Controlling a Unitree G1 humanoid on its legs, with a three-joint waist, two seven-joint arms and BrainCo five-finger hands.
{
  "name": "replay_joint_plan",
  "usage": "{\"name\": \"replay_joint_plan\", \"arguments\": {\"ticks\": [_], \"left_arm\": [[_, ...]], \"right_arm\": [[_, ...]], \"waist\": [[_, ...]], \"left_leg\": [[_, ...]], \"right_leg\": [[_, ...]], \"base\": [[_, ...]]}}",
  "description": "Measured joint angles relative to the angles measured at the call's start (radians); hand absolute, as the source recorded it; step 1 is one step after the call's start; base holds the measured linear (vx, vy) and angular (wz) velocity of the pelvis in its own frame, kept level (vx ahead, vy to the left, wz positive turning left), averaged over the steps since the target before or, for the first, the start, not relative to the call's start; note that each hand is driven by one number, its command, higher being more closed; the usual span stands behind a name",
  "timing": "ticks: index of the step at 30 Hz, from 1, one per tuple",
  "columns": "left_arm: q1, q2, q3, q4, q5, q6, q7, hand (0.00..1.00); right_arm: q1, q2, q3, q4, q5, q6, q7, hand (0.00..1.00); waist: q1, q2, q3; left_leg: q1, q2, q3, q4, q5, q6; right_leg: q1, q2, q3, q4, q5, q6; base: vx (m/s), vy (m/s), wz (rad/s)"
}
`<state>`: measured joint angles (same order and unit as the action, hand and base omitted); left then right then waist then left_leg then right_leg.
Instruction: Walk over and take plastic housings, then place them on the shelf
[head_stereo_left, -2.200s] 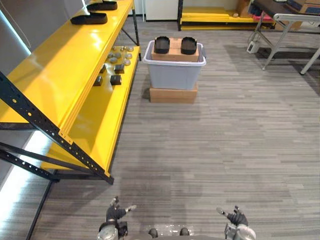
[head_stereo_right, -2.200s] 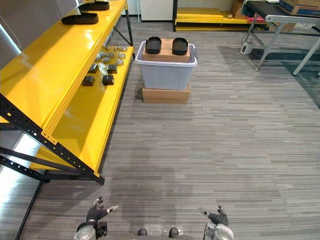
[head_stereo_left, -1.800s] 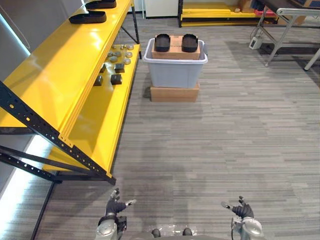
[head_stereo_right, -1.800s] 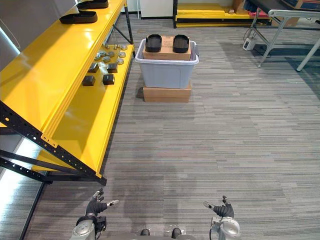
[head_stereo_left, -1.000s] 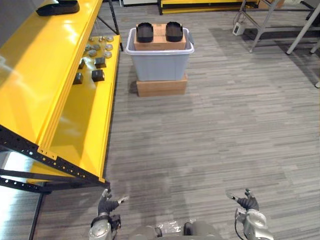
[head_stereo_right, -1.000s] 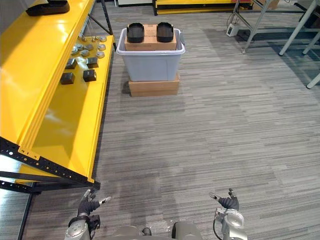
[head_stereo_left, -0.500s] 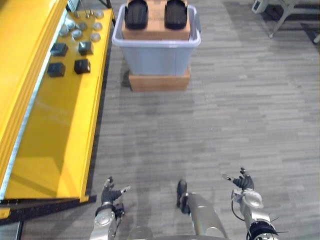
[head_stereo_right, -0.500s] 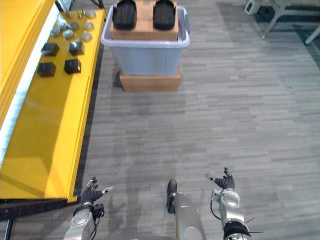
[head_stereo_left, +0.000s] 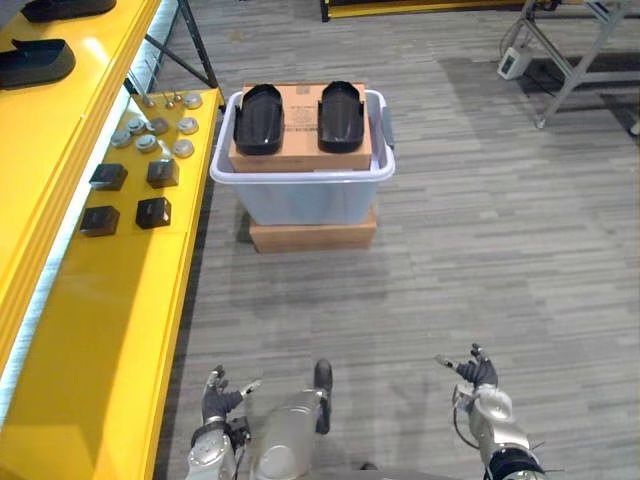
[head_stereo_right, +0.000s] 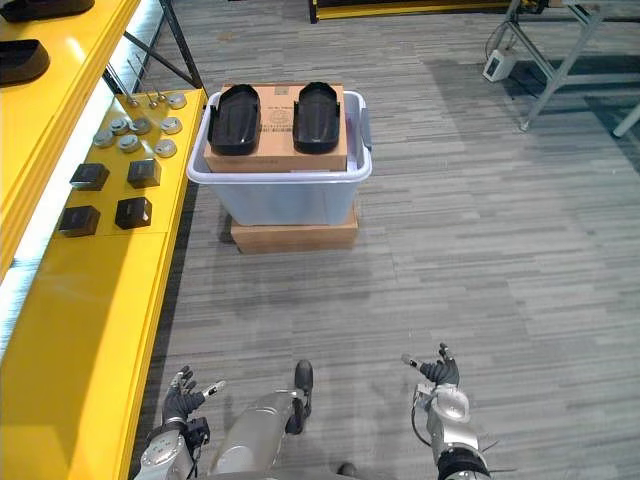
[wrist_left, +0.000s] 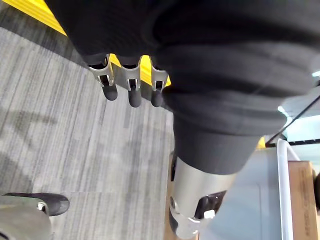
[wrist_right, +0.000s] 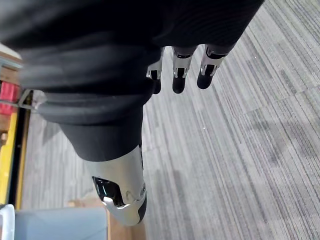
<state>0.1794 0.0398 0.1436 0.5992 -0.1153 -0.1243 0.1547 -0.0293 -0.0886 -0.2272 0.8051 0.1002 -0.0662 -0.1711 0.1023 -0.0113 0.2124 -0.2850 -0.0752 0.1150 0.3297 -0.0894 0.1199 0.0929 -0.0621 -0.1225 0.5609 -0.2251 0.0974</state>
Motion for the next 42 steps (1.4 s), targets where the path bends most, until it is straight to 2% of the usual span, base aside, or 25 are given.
{"name": "replay_joint_plan", "arguments": {"ticks": [1,3,4,5,6,7,8,9,10,11,12,13,14,15,17,18,20,21,24,26,28,31,33,37,42], "left_arm": [[-0.004,0.010,-0.017,0.000,0.000,0.004,0.000,0.00],[-0.007,0.018,-0.033,-0.002,0.000,0.004,0.000,0.00],[-0.008,0.016,-0.034,-0.004,0.000,0.005,0.001,0.00],[-0.007,0.014,-0.035,-0.011,0.000,0.005,0.001,0.00],[-0.009,0.015,-0.035,-0.013,0.000,0.005,0.000,0.00],[-0.014,0.015,-0.035,-0.013,0.000,0.005,0.000,0.00],[-0.024,0.013,-0.036,-0.007,0.000,0.006,0.000,0.00],[-0.025,0.013,-0.036,-0.004,0.001,0.006,0.000,0.00],[-0.026,0.015,-0.036,-0.001,0.002,0.006,0.001,0.00],[-0.025,0.020,-0.036,0.000,0.007,0.006,0.001,0.00],[-0.025,0.026,-0.046,0.001,0.012,0.006,0.001,0.00],[-0.022,0.025,-0.053,0.005,0.012,0.006,0.001,0.00],[-0.021,0.023,-0.052,0.016,0.012,0.005,0.001,0.00],[-0.019,0.022,-0.053,0.022,0.012,0.006,0.001,0.00],[-0.014,-0.004,-0.046,0.019,0.012,0.010,0.000,0.00],[-0.009,-0.019,-0.039,0.016,0.012,0.009,-0.001,0.00],[-0.005,-0.027,-0.050,0.017,0.012,0.010,-0.003,0.00],[-0.008,-0.026,-0.059,0.008,0.012,0.009,-0.003,0.00],[-0.013,-0.030,-0.064,0.001,0.011,0.008,-0.003,0.00],[-0.024,-0.031,-0.067,0.002,0.011,0.009,-0.003,0.00],[-0.022,-0.038,-0.076,0.025,0.011,0.009,-0.002,0.00],[-0.023,-0.005,-0.075,0.041,0.012,0.012,-0.002,0.00],[-0.022,0.006,-0.076,0.042,0.012,0.011,-0.003,0.00],[-0.022,0.033,-0.075,0.085,0.012,0.011,-0.003,0.00],[-0.019,0.048,-0.075,0.109,0.012,0.011,-0.006,0.00]], "right_arm": [[0.012,0.010,0.004,-0.001,-0.007,0.000,0.002,0.00],[0.027,0.022,0.016,-0.003,-0.019,0.002,0.002,0.00],[0.031,0.026,0.022,-0.007,-0.023,0.002,0.002,0.00],[0.038,0.040,0.027,-0.015,-0.024,0.002,0.002,0.00],[0.043,0.053,0.034,-0.021,-0.024,0.002,0.002,0.00],[0.051,0.057,0.036,-0.026,-0.024,0.002,0.002,0.00],[0.063,0.065,0.040,-0.023,-0.024,0.004,0.003,0.00],[0.068,0.066,0.040,-0.022,-0.024,0.004,0.003,0.00],[0.069,0.064,0.039,-0.011,-0.024,0.004,0.003,0.00],[0.067,0.063,0.039,-0.001,-0.024,0.005,0.003,0.00],[0.066,0.057,0.037,0.015,-0.024,0.005,0.002,0.00],[0.068,0.056,0.037,0.032,-0.023,0.005,0.002,0.00],[0.067,0.055,0.037,0.036,-0.023,0.008,0.003,0.00],[0.064,0.061,0.038,0.030,-0.023,0.007,0.002,0.00],[0.056,0.060,0.043,-0.013,-0.021,0.004,0.003,0.00],[0.055,0.060,0.049,-0.031,-0.017,0.004,0.002,0.00],[0.052,0.062,0.051,-0.042,0.002,-0.003,0.000,0.00],[0.047,0.061,0.047,-0.041,0.014,-0.005,0.000,0.00],[0.035,0.060,0.017,-0.041,0.029,-0.005,-0.002,0.00],[0.042,0.060,-0.014,-0.035,0.035,-0.004,-0.002,0.00],[0.072,0.039,-0.044,-0.033,0.038,-0.003,-0.004,0.00],[0.109,0.072,-0.050,-0.030,0.038,0.000,-0.003,0.00],[0.113,0.083,-0.049,-0.030,0.038,0.000,-0.003,0.00],[0.106,0.081,-0.049,-0.019,0.038,0.000,-0.002,0.00],[0.103,0.068,-0.053,-0.006,0.047,0.002,-0.004,0.00]], "waist": [[-0.005,-0.002,-0.001],[-0.015,-0.001,-0.002],[-0.019,-0.001,-0.002],[-0.029,-0.001,-0.002],[-0.037,-0.002,-0.003],[-0.038,-0.001,-0.004],[-0.034,0.002,-0.001],[-0.036,-0.004,-0.004],[-0.040,-0.017,-0.011],[-0.047,-0.025,-0.016],[-0.068,-0.032,-0.021],[-0.077,-0.033,-0.043],[-0.079,-0.030,-0.057],[-0.075,-0.011,-0.060],[-0.081,0.030,-0.053],[-0.075,0.040,-0.046],[-0.055,0.045,-0.042],[-0.053,0.037,-0.044],[-0.052,0.032,-0.038],[-0.055,0.034,-0.038],[-0.059,0.081,-0.051],[-0.059,0.010,-0.070],[-0.057,-0.005,-0.077],[-0.058,-0.006,-0.080],[-0.060,-0.013,-0.084]], "left_leg": [[0.052,-0.016,-0.005,0.009,-0.041,0.006],[0.138,-0.027,-0.019,0.015,-0.077,0.004],[0.164,-0.027,-0.030,0.008,-0.085,0.003],[0.228,-0.022,-0.059,-0.031,-0.106,0.009],[0.272,-0.011,-0.084,-0.051,-0.124,0.003],[0.288,-0.005,-0.094,-0.054,-0.138,-0.001],[0.332,0.004,-0.115,-0.057,-0.160,-0.015],[0.348,0.005,-0.125,-0.064,-0.166,-0.021],[0.373,0.005,-0.149,-0.086,-0.177,-0.037],[0.384,0.004,-0.162,-0.093,-0.186,-0.048],[0.403,0.011,-0.201,-0.093,-0.217,-0.060],[0.413,0.030,-0.235,-0.085,-0.241,-0.093],[0.419,0.051,-0.245,-0.081,-0.248,-0.105],[0.399,0.080,-0.245,-0.015,-0.251,-0.122],[0.267,0.117,-0.193,0.325,-0.211,-0.184],[0.208,0.149,-0.162,0.492,-0.138,-0.192],[0.125,0.203,-0.111,0.641,-0.174,-0.174],[0.081,0.214,-0.109,0.626,-0.192,-0.181],[0.036,0.233,-0.118,0.342,-0.200,-0.197],[0.044,0.223,-0.165,0.133,-0.165,-0.231],[0.078,0.229,-0.230,-0.020,0.027,-0.228],[0.120,0.175,-0.168,-0.068,0.022,-0.210],[0.130,0.153,-0.136,-0.070,0.013,-0.192],[0.159,0.124,-0.093,-0.077,-0.003,-0.165],[0.173,0.111,-0.088,-0.119,0.011,-0.146]], "right_leg": [[-0.088,-0.041,0.001,0.257,0.026,0.024],[-0.206,-0.091,-0.019,0.471,0.014,0.003],[-0.235,-0.099,-0.033,0.488,0.005,-0.011],[-0.293,-0.101,-0.064,0.466,-0.021,-0.043],[-0.343,-0.098,-0.086,0.390,-0.043,-0.056],[-0.365,-0.095,-0.101,0.330,-0.049,-0.051],[-0.385,-0.070,-0.117,0.110,-0.039,-0.036],[-0.397,-0.057,-0.106,0.022,-0.026,-0.026],[-0.400,-0.037,-0.057,-0.153,0.031,-0.021],[-0.399,-0.028,-0.035,-0.227,0.066,-0.020],[-0.394,-0.022,-0.013,-0.264,0.168,-0.035],[-0.392,-0.006,-0.013,-0.259,0.243,-0.073],[-0.387,0.008,-0.024,-0.254,0.241,-0.103],[-0.360,0.028,-0.061,-0.249,0.218,-0.124],[-0.285,0.069,-0.096,-0.282,0.187,-0.159],[-0.231,0.085,-0.089,-0.315,0.175,-0.170],[-0.143,0.107,-0.067,-0.365,0.166,-0.184],[-0.106,0.105,-0.062,-0.400,0.165,-0.184],[-0.051,0.092,-0.049,-0.447,0.163,-0.179],[-0.037,0.081,-0.044,-0.447,0.144,-0.148],[-0.022,0.097,-0.032,-0.436,0.110,-0.106],[-0.031,0.020,0.009,-0.395,0.073,-0.059],[-0.039,-0.010,0.036,-0.390,0.066,-0.043],[-0.033,-0.037,0.077,-0.418,0.073,-0.015],[-0.027,-0.046,0.092,-0.451,0.085,-0.008]], "base": [[0.51,0.171,0.22],[0.45,0.131,0.25],[0.46,0.111,0.31],[0.49,0.058,0.40],[0.47,0.031,0.46],[0.46,-0.024,0.46],[0.32,-0.052,0.36],[0.45,-0.103,0.54],[0.44,-0.151,0.57],[0.54,-0.224,0.99],[0.57,-0.298,1.07],[0.41,-0.228,1.01],[0.57,-0.303,0.65],[0.54,-0.293,0.47],[0.56,-0.298,0.27],[0.44,-0.178,-0.14],[0.41,-0.143,-0.30],[0.33,-0.114,-0.23],[0.26,-0.031,-0.16],[0.21,0.122,-0.10],[0.17,0.253,-0.21],[0.12,0.172,-0.23],[0.12,0.164,-0.31],[0.07,0.117,-0.31],[0.05,0.026,-0.06]]}}
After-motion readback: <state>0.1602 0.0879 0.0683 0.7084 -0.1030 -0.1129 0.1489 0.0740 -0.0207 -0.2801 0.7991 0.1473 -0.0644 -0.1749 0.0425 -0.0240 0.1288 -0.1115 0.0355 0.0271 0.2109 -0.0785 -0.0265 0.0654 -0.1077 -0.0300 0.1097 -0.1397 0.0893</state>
